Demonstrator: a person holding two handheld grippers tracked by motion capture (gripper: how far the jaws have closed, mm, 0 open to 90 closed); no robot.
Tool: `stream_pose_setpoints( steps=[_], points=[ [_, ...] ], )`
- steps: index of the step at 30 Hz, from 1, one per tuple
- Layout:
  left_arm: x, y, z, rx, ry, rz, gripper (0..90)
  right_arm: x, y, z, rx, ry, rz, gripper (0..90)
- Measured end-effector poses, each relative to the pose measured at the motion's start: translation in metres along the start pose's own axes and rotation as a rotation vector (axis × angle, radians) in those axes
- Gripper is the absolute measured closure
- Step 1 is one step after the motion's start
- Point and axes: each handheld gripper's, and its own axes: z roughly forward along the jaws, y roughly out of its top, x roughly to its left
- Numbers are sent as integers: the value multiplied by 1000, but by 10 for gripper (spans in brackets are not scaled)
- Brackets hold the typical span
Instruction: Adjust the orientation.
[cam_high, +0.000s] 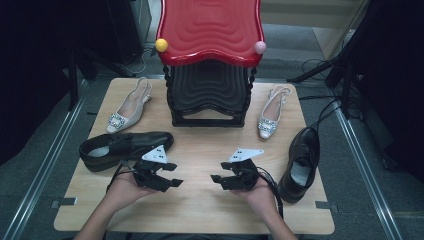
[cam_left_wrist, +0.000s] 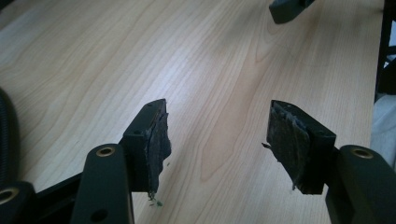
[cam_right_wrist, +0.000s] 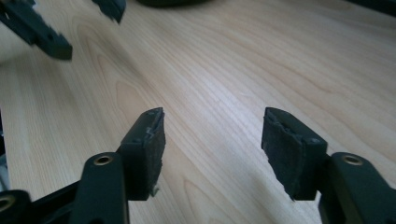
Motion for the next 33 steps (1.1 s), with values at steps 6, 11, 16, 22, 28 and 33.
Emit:
stream_pose_setpoints(
  steps=[6,11,16,22,28,33],
  points=[
    [7,-5,-9,8,42,-22,381,0,-2,3,25,-1,-9,420],
    [9,-8,-15,16,50,-24,394,-1,-2,4,36,-1,4,433],
    [16,-10,-26,18,53,-58,398,0,-1,4,40,-5,-6,434],
    [25,-16,-44,23,79,-71,404,-1,-1,5,42,-2,2,433],
    [31,-25,-62,14,105,-102,423,0,1,7,44,8,-3,432],
    [36,-33,-74,-15,147,-127,436,2,4,12,58,16,-11,432]
  ],
)
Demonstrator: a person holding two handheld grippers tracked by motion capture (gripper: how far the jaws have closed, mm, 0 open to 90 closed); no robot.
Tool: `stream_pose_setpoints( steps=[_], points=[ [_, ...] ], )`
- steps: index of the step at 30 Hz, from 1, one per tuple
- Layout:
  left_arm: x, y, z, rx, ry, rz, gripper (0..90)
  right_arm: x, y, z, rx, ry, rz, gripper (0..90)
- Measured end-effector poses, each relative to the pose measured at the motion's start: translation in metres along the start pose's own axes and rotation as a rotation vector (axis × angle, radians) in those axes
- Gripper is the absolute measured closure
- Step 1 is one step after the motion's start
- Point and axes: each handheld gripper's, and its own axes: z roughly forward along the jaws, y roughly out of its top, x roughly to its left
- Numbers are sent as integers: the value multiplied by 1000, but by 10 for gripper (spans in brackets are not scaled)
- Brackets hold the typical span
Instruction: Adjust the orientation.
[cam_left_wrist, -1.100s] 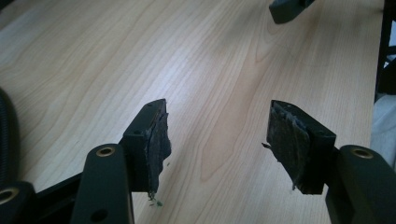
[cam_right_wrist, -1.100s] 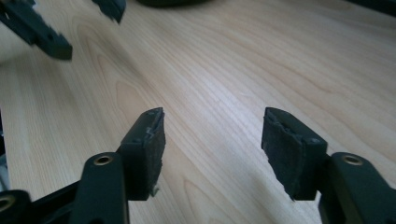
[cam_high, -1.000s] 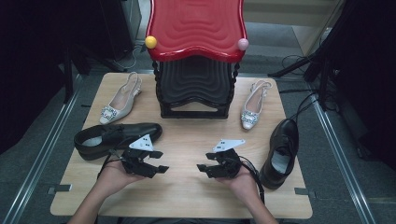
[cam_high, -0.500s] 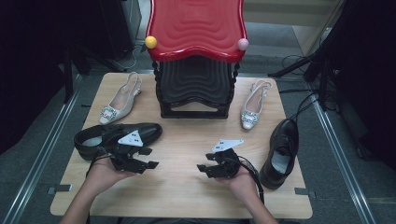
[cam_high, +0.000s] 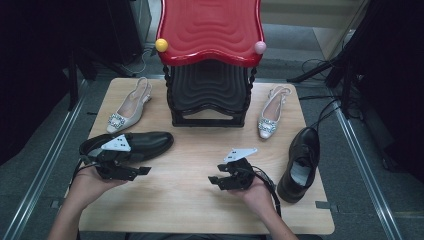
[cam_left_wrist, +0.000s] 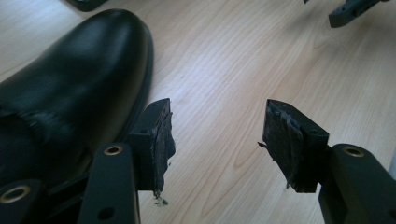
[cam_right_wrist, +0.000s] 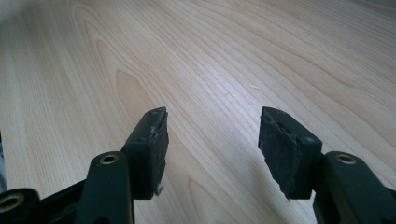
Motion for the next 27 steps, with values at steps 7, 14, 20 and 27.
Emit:
stream_pose_setpoints(
  steps=[7,14,20,27],
  points=[
    [9,-6,-16,11,41,-53,449,2,4,4,-3,3,-21,439],
    [20,-9,-32,-1,64,-82,478,2,5,8,9,1,-21,439],
    [29,-14,-47,-6,123,-86,464,2,4,9,19,-3,-18,438],
    [50,-23,-62,-8,160,-132,458,3,2,9,36,-9,-19,436]
  ],
)
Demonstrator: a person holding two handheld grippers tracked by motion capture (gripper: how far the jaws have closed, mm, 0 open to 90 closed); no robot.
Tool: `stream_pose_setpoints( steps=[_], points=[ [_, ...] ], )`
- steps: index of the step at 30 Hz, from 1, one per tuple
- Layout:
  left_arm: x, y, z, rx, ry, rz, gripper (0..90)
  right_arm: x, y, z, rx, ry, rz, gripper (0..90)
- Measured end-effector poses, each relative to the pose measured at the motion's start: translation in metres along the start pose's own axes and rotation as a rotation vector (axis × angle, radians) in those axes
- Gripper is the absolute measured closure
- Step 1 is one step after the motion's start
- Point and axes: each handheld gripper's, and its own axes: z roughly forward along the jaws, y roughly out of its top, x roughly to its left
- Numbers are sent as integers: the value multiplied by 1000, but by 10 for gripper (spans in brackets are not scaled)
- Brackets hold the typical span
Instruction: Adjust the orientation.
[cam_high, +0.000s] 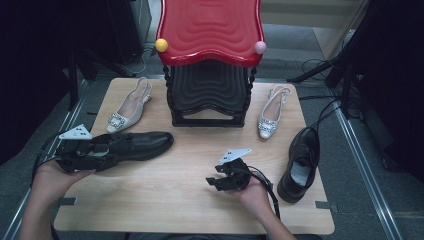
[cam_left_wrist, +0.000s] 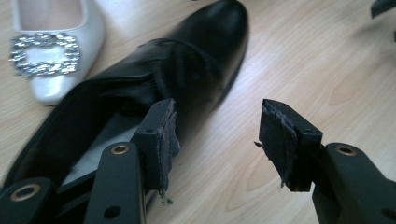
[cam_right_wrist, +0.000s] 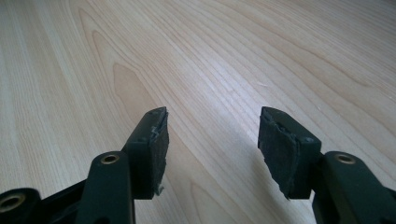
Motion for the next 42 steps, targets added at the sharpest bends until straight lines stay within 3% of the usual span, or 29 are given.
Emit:
stream_pose_setpoints(
  steps=[5,9,13,21,28,32,37,42],
  points=[
    [13,-2,7,32,18,-20,451,0,-5,-3,-3,-11,11,435],
    [18,0,24,59,-16,-19,460,-1,-9,-6,-6,-19,22,434],
    [19,3,42,82,-39,-8,472,-2,-13,-9,-6,-27,31,434],
    [13,11,61,92,-68,30,550,-4,-19,-12,-11,-41,44,431],
    [20,11,57,64,-185,10,763,-5,-23,-16,-16,-45,58,428],
    [13,18,57,84,-184,16,789,-7,-24,-18,-19,-46,70,426],
    [1,28,53,45,-234,14,786,-7,-24,-18,-20,-46,66,424],
    [-22,44,54,31,-255,39,783,-7,-26,-19,-20,-47,63,424]
  ],
)
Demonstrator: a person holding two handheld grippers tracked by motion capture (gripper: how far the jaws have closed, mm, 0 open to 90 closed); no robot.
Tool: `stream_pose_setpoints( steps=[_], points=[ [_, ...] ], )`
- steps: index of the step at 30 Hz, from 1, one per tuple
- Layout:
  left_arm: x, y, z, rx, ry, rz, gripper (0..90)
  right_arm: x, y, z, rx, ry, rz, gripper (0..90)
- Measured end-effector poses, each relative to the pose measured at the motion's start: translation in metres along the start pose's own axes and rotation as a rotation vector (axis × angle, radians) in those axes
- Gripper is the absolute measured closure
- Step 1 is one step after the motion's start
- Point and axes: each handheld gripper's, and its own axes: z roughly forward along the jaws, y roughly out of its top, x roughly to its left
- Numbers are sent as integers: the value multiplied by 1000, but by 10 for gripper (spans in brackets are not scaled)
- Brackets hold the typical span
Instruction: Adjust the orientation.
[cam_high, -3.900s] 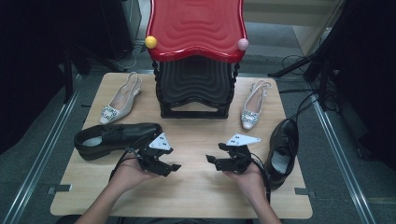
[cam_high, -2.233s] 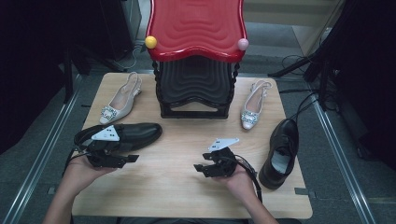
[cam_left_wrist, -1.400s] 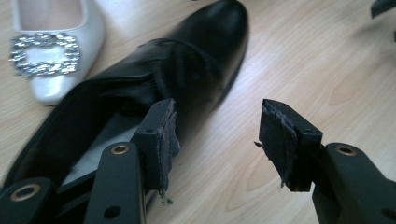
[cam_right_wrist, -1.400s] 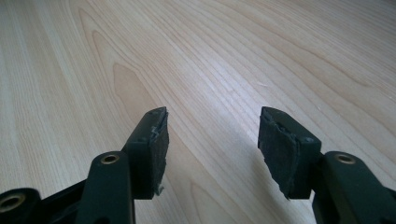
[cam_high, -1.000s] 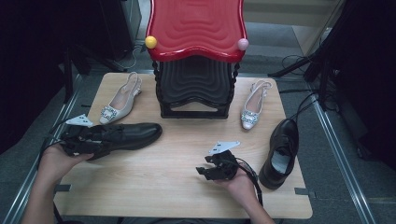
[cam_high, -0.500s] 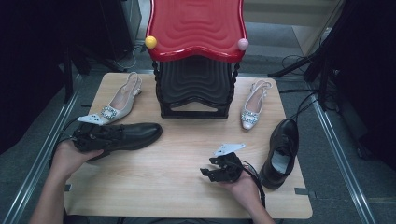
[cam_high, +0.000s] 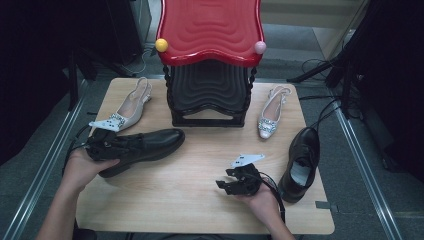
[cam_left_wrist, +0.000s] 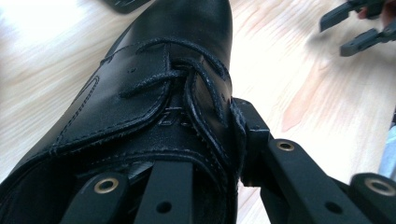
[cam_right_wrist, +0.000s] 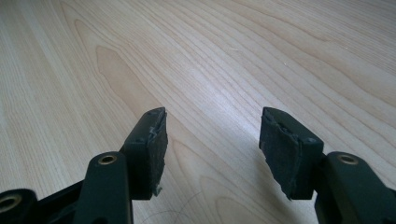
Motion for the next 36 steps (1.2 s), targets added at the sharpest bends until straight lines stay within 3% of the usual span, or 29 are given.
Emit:
stream_pose_setpoints(
  steps=[7,16,28,34,36],
  points=[
    [-26,21,21,14,-47,48,781,-1,-5,-5,-2,-16,20,422],
    [-52,38,55,31,-116,72,779,-1,-11,-12,-15,-41,35,421],
    [-77,44,87,45,-122,69,777,2,-11,-13,-39,-52,34,421],
    [-94,48,112,86,-115,108,768,5,-9,-11,-48,-55,22,422],
    [-97,48,115,88,-84,136,766,6,-8,-11,-49,-56,22,422]
  ],
)
